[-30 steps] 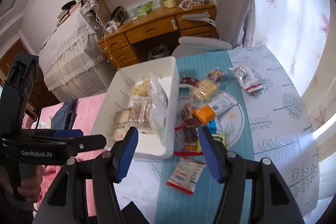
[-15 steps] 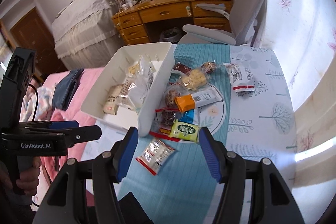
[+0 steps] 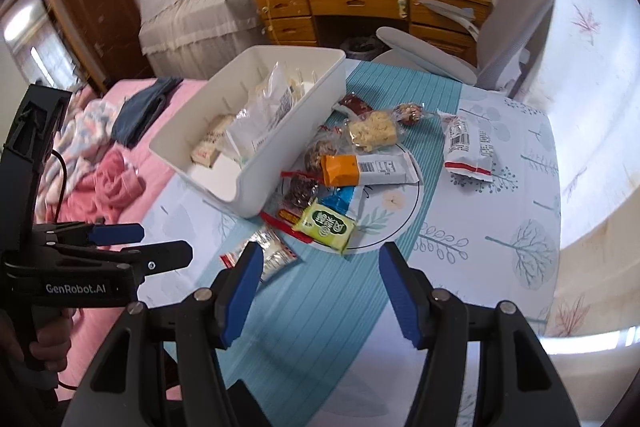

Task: Organize snacks
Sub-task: 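Withdraw both grippers from the tray toward the remaining snacks, then grasp the white LIPO packet with the left gripper while the right grasps the green packet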

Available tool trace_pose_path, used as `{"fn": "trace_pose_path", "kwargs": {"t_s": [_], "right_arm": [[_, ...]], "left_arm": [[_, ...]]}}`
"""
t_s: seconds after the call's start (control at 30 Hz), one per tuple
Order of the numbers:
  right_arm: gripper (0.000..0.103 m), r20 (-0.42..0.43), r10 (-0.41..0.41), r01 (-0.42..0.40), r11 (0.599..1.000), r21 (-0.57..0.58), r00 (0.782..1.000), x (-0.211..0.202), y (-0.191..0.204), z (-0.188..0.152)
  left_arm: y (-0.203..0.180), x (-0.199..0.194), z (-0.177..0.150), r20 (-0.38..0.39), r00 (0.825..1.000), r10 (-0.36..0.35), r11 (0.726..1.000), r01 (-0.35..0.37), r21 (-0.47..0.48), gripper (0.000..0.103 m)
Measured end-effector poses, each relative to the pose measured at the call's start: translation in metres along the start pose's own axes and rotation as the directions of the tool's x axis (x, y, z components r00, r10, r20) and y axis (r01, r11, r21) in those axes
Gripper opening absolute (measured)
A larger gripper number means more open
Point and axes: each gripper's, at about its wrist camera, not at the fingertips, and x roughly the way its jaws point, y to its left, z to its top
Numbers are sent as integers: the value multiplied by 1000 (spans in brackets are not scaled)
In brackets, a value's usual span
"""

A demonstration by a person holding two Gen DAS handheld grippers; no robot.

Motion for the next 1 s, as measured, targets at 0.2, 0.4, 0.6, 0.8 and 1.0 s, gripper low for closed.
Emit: {"fn": "trace_pose_path", "kwargs": {"t_s": [0.2,0.4,0.6,0.8,1.0], "right_arm": [[61,10,-2,3,995,-99,1000,21,-7,-3],[61,21,-9,14,966,-259,1000,60,-5,-9],[61,60,-14,39,897,-440,998,96,4,-15],[61,82,4,42,836,-547,997,125,7,-19],[61,55,21,14,823,-568,998,147,5,-23]], "left_arm": [[-1,21,-8,85,996,31,999,-31,-10,82],[-3,51,-12,113,991,71,997,-75,30,82],[-7,77,-9,140,989,52,994,-64,83,82],[-13,100,-3,112,991,68,988,-83,130,82],[-15,118,0,79,993,87,983,-99,153,82]]}}
